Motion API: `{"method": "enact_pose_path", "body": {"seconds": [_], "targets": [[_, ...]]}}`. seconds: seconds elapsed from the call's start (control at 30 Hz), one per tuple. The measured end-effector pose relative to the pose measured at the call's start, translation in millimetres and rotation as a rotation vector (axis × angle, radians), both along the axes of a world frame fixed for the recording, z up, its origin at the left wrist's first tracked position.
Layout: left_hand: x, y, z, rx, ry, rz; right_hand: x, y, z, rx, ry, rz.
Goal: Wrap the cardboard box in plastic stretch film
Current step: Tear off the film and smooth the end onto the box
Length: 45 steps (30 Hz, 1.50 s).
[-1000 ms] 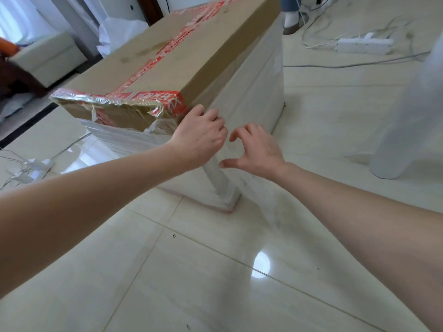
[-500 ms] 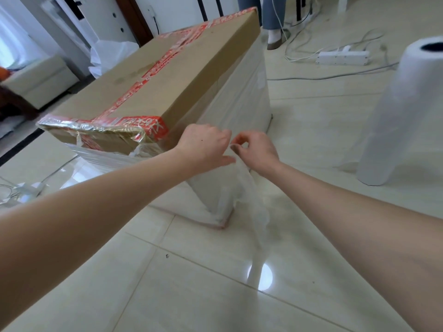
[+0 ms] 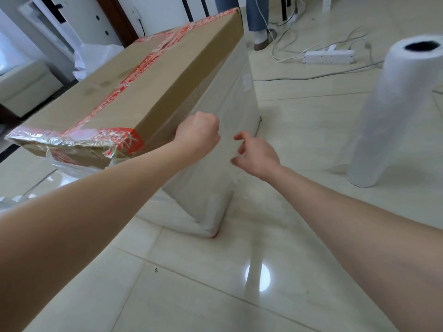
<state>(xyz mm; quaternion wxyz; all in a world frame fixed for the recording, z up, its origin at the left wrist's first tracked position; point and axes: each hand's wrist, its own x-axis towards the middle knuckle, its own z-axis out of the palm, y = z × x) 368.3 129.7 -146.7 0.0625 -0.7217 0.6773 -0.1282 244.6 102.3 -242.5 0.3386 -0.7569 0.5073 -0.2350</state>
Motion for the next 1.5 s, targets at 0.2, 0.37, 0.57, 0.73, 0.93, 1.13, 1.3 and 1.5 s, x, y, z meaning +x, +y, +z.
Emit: {"method": "enact_pose_path", "body": {"seconds": [0.2, 0.37, 0.57, 0.73, 0.93, 1.13, 1.3, 1.5], "targets": [[4.9, -33.1, -0.6, 0.056, 0.053, -0.027, -18.5, -27.0, -2.7, 0.023, -0.067, -0.266], [-11.1, -43.7, 13.7, 0.228, 0.078, 0.011, -32.9, -37.3, 18.1, 0.089, -0.051, -0.197], [-23.1, -48.3, 28.4, 0.334, 0.061, 0.046, -30.7, -39.2, 28.9, 0.241, -0.077, -0.206], [-25.0, -71.8, 14.7, 0.437, -0.078, -0.113, -16.4, -60.2, 9.8, 0.324, -0.153, -0.182], [-23.5, -104.8, 15.9, 0.399, -0.369, -0.278, -33.7, -64.9, -0.5, 0.504, -0.629, -0.160], [-22.3, -135.2, 36.0, 0.561, -0.119, -0.210, -15.1, -72.6, 5.7, 0.441, -0.411, -0.005], [-13.0, -131.0, 41.9, 0.664, 0.552, 0.046, 0.5, -74.0, 18.5, 0.365, -0.594, -0.110], [-16.9, -125.5, 34.3, 0.588, 0.496, 0.019, -14.4, -79.3, 13.2, 0.377, -0.642, -0.166]]}}
